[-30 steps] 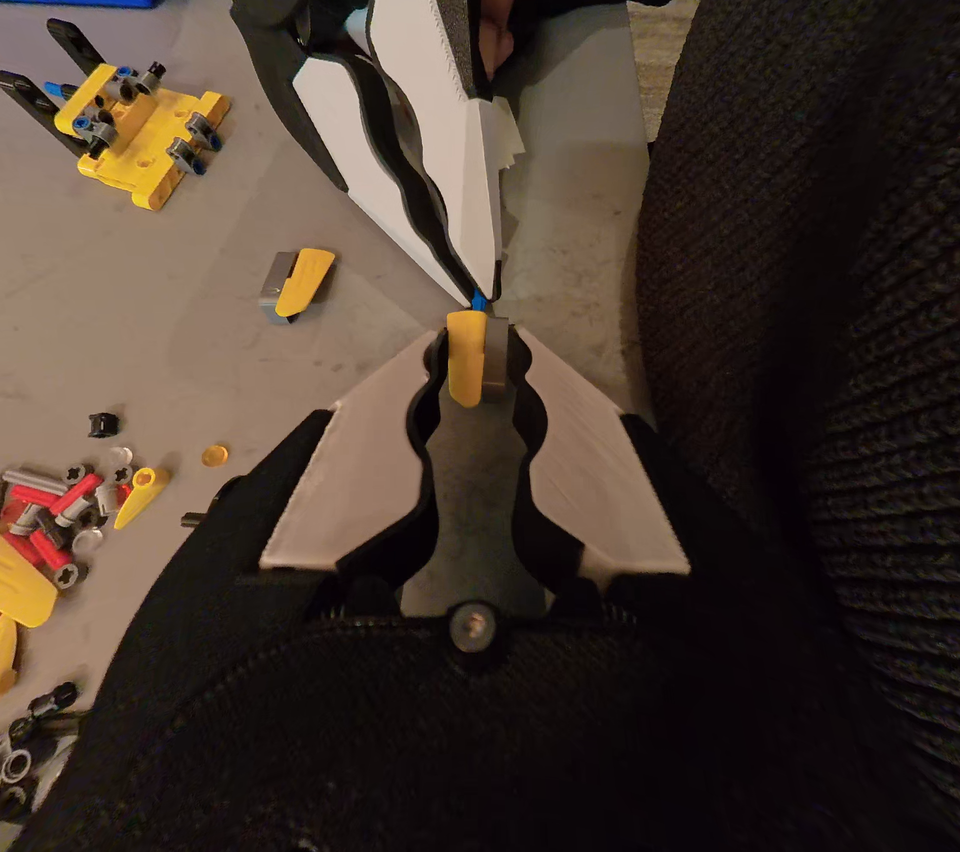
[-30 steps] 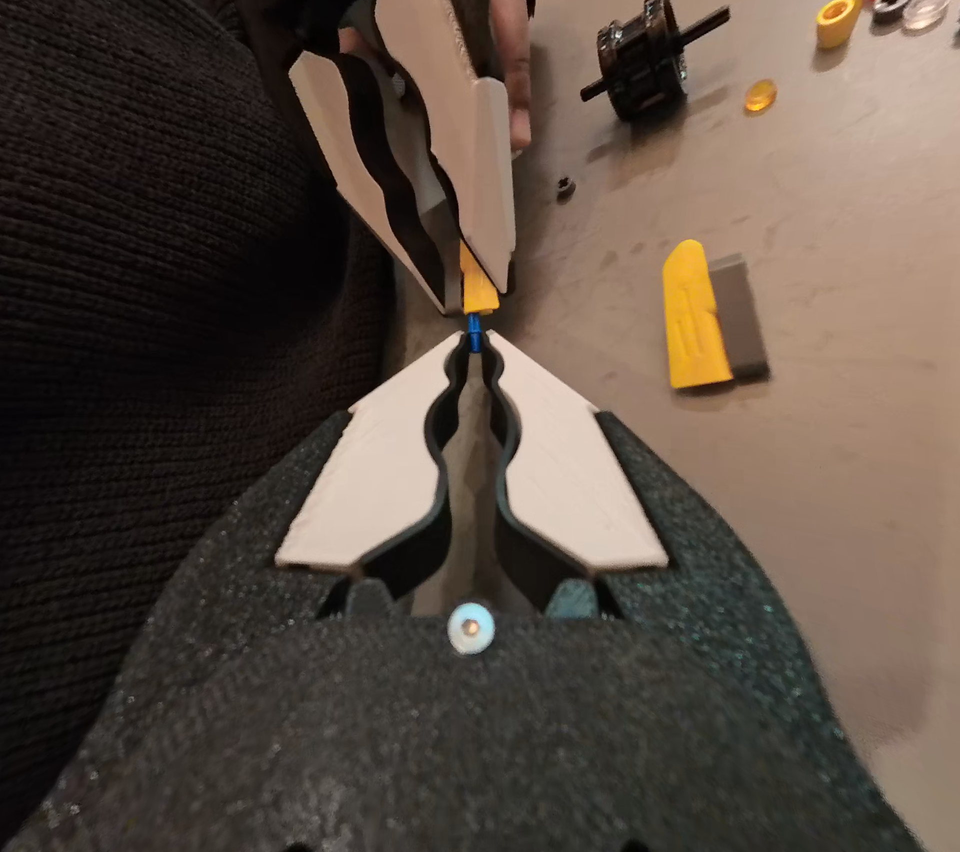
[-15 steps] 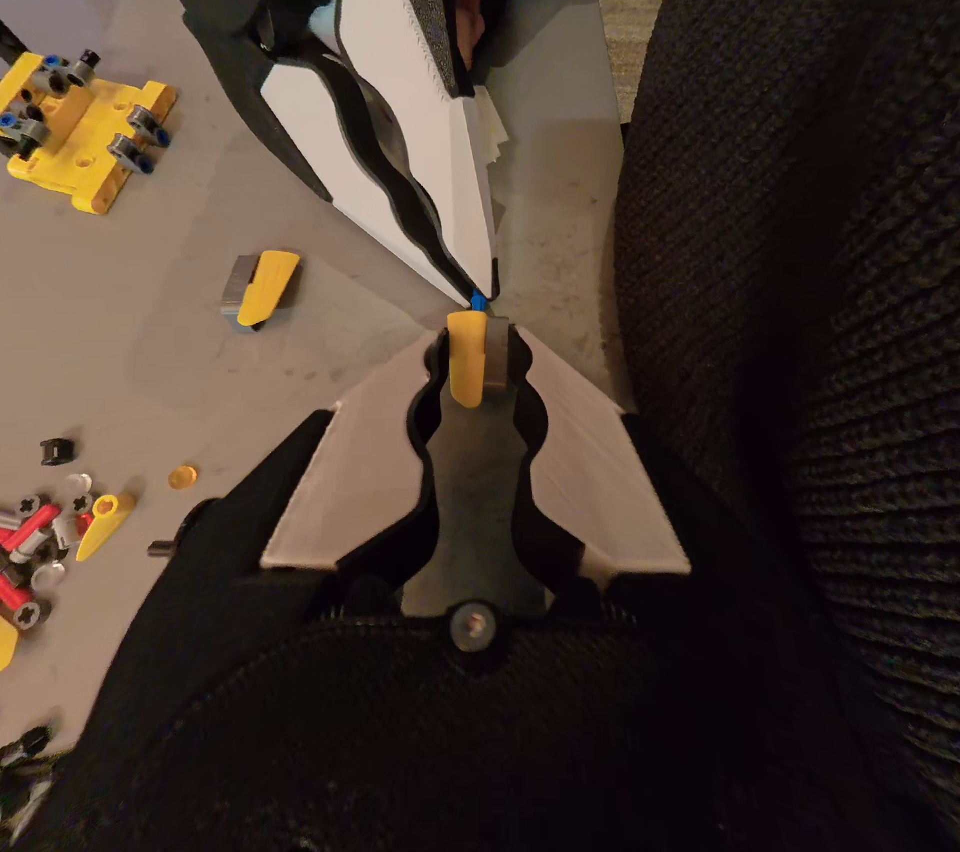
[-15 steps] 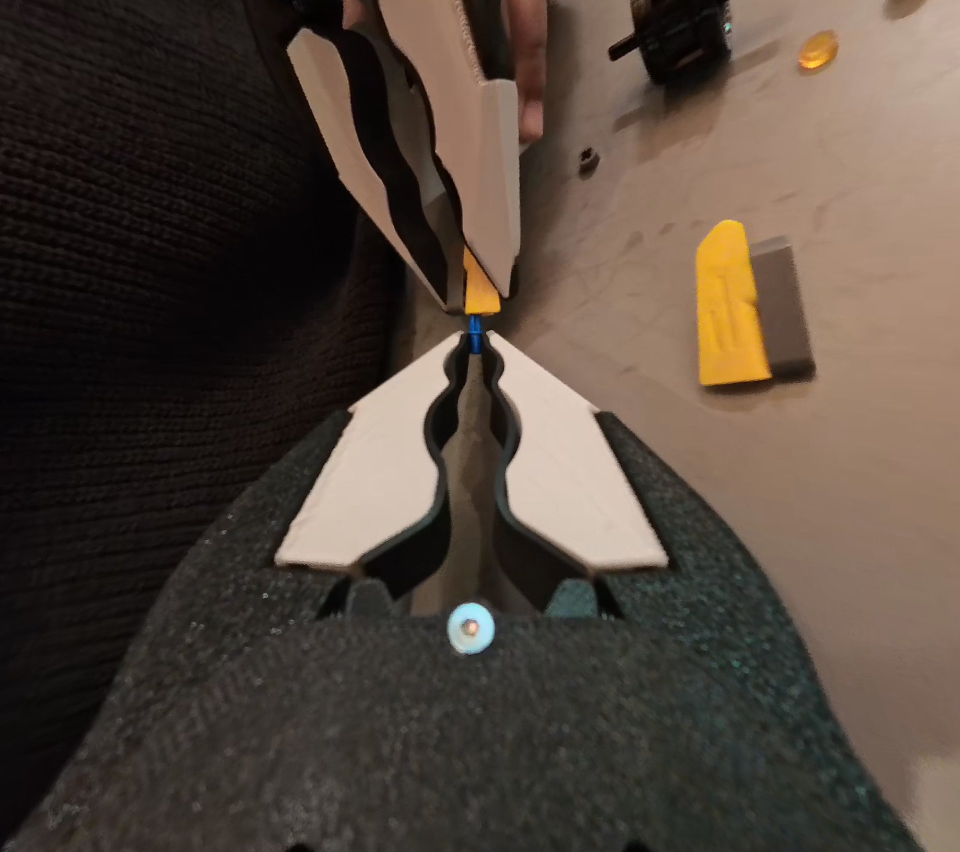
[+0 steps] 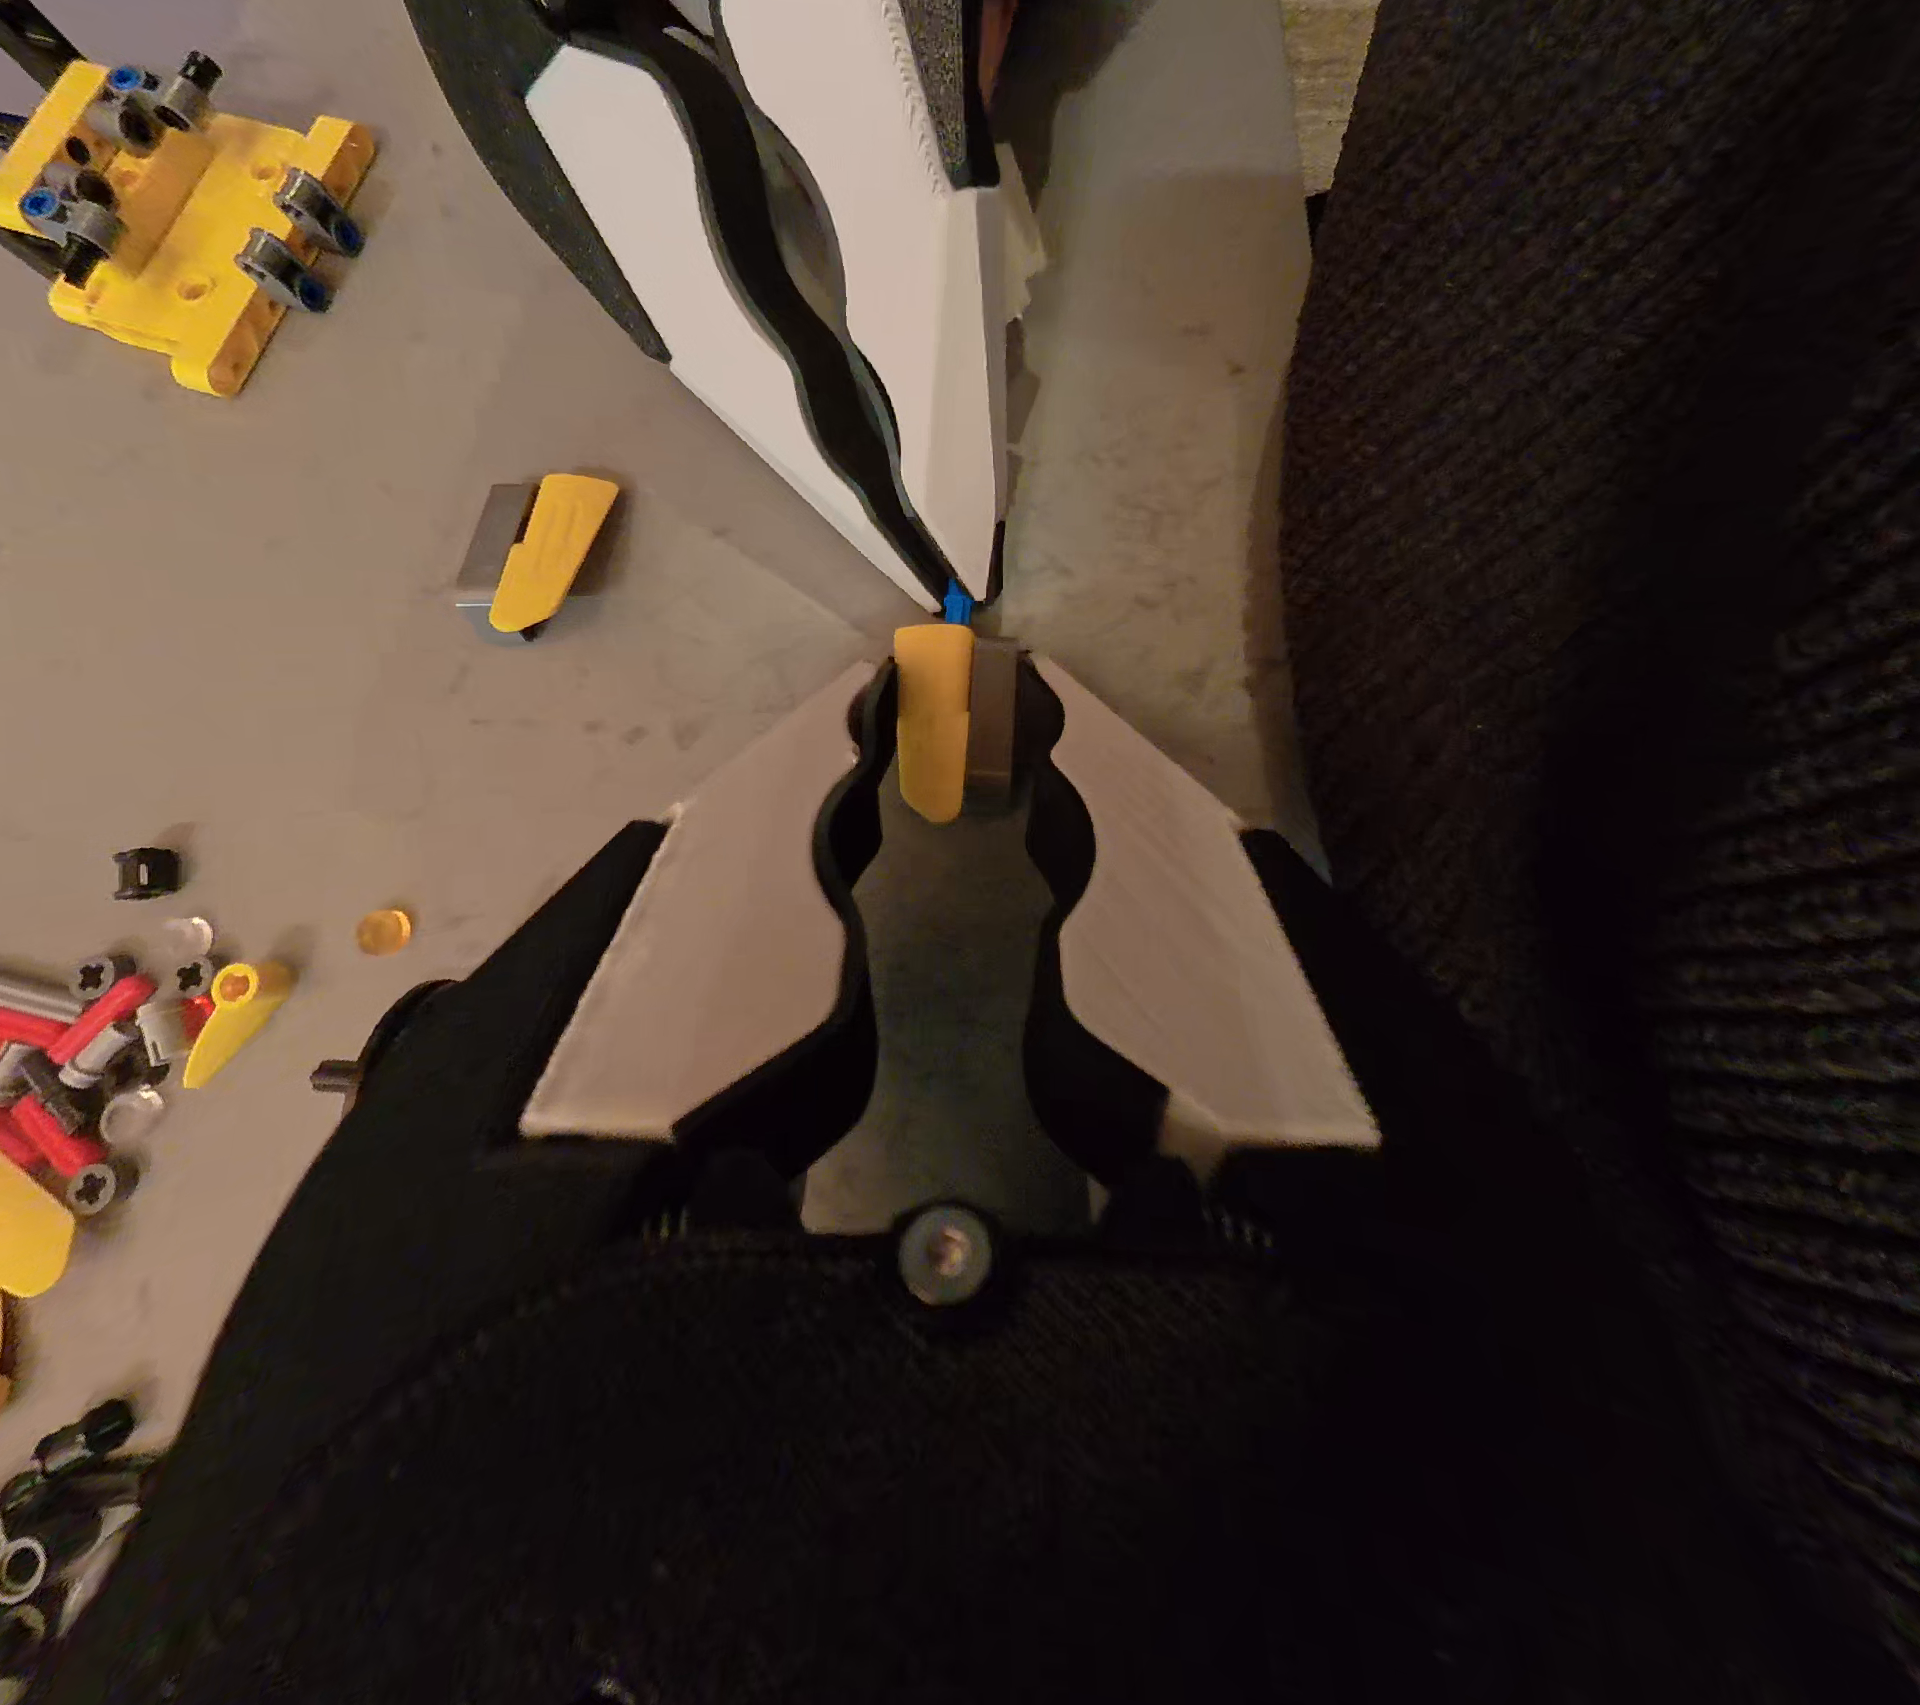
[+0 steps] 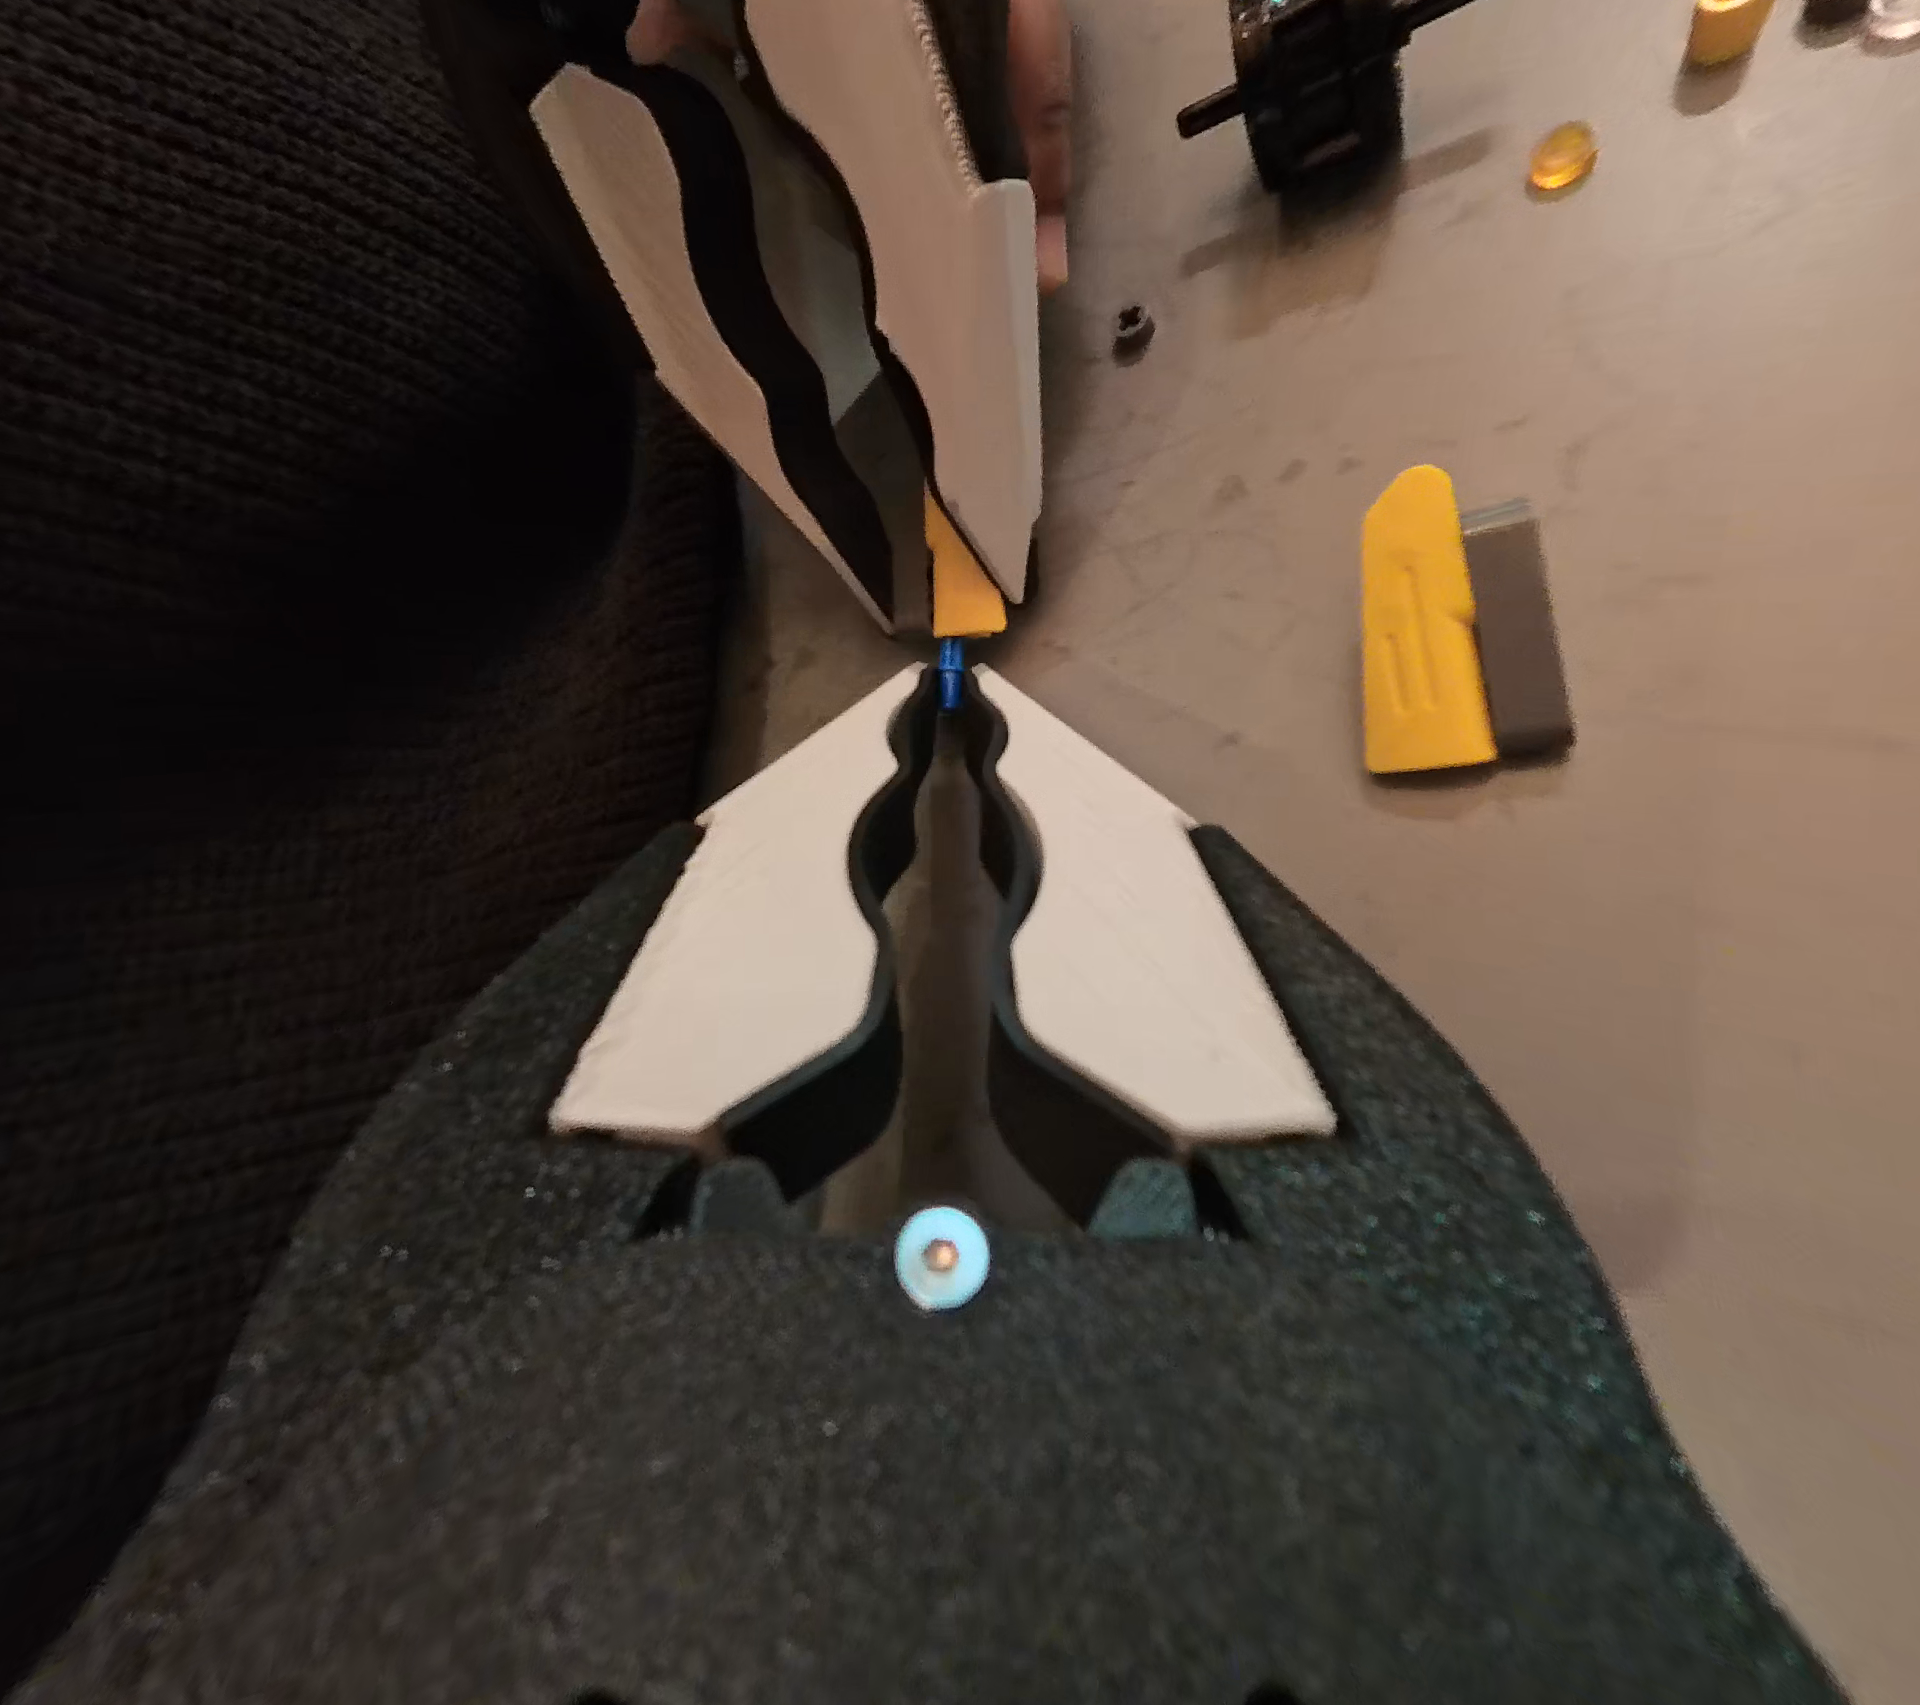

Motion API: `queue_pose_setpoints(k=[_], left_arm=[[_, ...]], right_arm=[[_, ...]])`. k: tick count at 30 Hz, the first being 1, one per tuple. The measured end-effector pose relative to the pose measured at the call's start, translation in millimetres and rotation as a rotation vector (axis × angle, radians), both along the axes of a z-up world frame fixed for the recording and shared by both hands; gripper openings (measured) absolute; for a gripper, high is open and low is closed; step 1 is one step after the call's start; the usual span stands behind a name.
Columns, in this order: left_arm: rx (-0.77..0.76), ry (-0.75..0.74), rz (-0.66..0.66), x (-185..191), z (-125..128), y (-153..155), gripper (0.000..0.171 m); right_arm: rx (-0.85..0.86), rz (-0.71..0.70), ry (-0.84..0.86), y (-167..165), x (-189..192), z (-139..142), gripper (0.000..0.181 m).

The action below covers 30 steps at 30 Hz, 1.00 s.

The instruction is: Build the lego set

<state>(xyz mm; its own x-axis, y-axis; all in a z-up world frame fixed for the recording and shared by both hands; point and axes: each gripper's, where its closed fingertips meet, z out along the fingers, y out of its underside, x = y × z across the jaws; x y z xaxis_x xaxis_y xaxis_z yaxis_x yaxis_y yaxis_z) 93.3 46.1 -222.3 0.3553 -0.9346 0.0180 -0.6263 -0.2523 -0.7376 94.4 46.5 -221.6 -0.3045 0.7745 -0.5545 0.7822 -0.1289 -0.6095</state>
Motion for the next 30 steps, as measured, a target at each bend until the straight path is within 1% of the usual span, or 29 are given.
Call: queue_pose_setpoints(k=[8, 10, 11, 13, 16, 18, 20, 22, 23, 24, 26, 28, 30], left_arm=[[-0.030, -0.012, -0.002, 0, 0, -1, 0.019], [-0.028, -0.021, 0.036, -4, 1, 5, 0.019], [-0.029, -0.042, 0.053, -5, 4, 7, 0.019], [-0.044, -0.098, 0.099, -8, 12, 13, 0.020], [-0.058, -0.201, 0.208, -14, 25, 26, 0.020], [-0.084, -0.315, 0.326, -22, 37, 38, 0.020], [-0.149, -0.524, 0.435, -27, 57, 49, 0.020], [-0.235, -0.736, 0.531, -34, 73, 58, 0.020], [-0.268, -0.828, 0.559, -36, 79, 61, 0.020], [-0.299, -0.907, 0.582, -38, 84, 65, 0.020], [-0.337, -1.053, 0.591, -37, 97, 70, 0.019], [-0.355, -1.158, 0.599, -33, 107, 74, 0.019], [-0.397, -1.250, 0.578, -28, 116, 76, 0.019]], right_arm=[[0.026, 0.009, 0.013, 0, 0, 0, 0.003], [0.058, -0.015, 0.045, 7, -3, 2, 0.004], [0.069, -0.016, 0.076, 9, -4, 6, 0.005], [0.049, -0.038, 0.181, 15, -8, 24, 0.016], [0.006, -0.127, 0.305, 31, -16, 48, 0.032], [0.056, -0.218, 0.401, 48, -23, 59, 0.043], [0.138, -0.307, 0.524, 62, -28, 75, 0.060], [0.252, -0.354, 0.663, 70, -31, 91, 0.079], [0.326, -0.367, 0.732, 72, -31, 97, 0.084], [0.405, -0.354, 0.794, 71, -30, 102, 0.090], [0.563, -0.385, 0.856, 74, -30, 106, 0.091], [0.703, -0.403, 0.885, 76, -30, 106, 0.092], [0.806, -0.427, 0.907, 78, -29, 108, 0.088]])
